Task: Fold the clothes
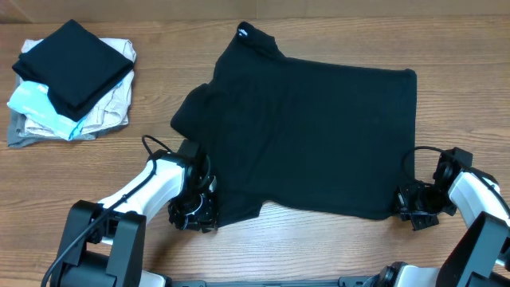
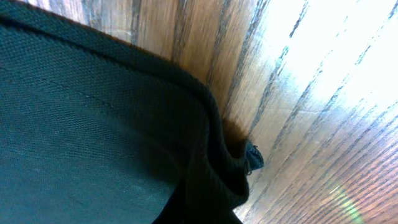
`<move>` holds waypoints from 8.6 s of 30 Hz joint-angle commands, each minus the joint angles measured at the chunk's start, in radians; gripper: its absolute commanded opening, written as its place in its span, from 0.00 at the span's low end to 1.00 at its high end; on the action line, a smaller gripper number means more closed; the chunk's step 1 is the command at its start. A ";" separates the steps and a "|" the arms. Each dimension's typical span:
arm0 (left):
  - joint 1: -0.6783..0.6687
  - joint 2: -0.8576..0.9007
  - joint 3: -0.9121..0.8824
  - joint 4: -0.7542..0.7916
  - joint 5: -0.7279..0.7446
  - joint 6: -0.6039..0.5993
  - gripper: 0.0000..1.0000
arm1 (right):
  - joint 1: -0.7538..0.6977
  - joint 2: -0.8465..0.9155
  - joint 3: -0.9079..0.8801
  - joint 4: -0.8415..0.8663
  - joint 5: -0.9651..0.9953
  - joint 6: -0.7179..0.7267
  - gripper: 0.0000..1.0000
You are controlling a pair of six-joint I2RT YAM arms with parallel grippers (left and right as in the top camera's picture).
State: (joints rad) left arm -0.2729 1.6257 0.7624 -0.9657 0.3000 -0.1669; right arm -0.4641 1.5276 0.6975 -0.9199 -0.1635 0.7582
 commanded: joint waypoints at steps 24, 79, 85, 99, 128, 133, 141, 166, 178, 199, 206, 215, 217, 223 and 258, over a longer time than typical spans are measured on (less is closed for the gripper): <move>0.004 0.003 0.044 0.017 -0.071 -0.084 0.04 | 0.001 0.037 -0.050 0.004 0.066 -0.060 0.04; 0.004 0.053 0.526 0.120 -0.155 -0.176 0.04 | 0.067 -0.034 0.344 0.008 0.029 -0.130 0.04; 0.004 0.054 0.537 0.179 -0.205 -0.169 0.04 | 0.117 0.024 0.343 0.107 0.034 -0.131 0.04; 0.004 0.055 0.529 0.264 -0.315 -0.140 0.04 | 0.123 0.230 0.343 0.284 0.050 -0.137 0.06; 0.002 0.188 0.884 -0.031 -0.325 -0.111 0.04 | 0.121 0.280 0.678 -0.085 -0.122 -0.413 0.68; 0.002 0.202 0.802 -0.131 -0.261 -0.109 0.04 | 0.121 0.281 0.636 -0.189 -0.056 -0.379 0.33; 0.002 0.202 0.580 -0.003 -0.148 -0.109 0.04 | 0.123 0.281 0.531 -0.074 -0.035 -0.361 0.04; 0.023 0.393 0.429 0.318 -0.162 -0.111 0.04 | 0.121 0.281 0.308 -0.003 0.183 -0.224 0.04; 0.142 0.333 0.438 0.073 -0.218 -0.154 0.04 | 0.086 0.281 0.312 -0.040 0.320 -0.180 0.05; 0.126 0.074 0.620 0.065 -0.089 -0.155 0.04 | 0.124 0.281 0.691 -0.238 -0.237 -0.498 0.04; 0.083 0.118 0.613 0.090 -0.093 -0.155 0.04 | 0.293 0.282 0.675 -0.176 -0.278 -0.606 0.04; 0.037 0.233 0.614 0.094 -0.093 -0.140 0.04 | 0.513 0.293 0.648 -0.113 -0.231 -0.615 0.04; 0.055 0.231 0.615 0.085 -0.142 -0.154 0.04 | 0.571 0.297 0.648 -0.107 -0.234 -0.658 0.04; 0.198 0.216 0.637 0.087 -0.101 -0.234 0.04 | 0.763 0.302 0.648 -0.041 -0.223 -0.754 0.04; 0.344 0.216 0.636 0.054 -0.012 -0.206 0.15 | 1.162 0.481 0.648 0.274 0.163 -0.915 0.04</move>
State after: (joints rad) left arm 0.0784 1.8534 1.3773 -0.9131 0.2775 -0.3862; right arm 0.7002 1.9827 1.3430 -0.6529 -0.0151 -0.1677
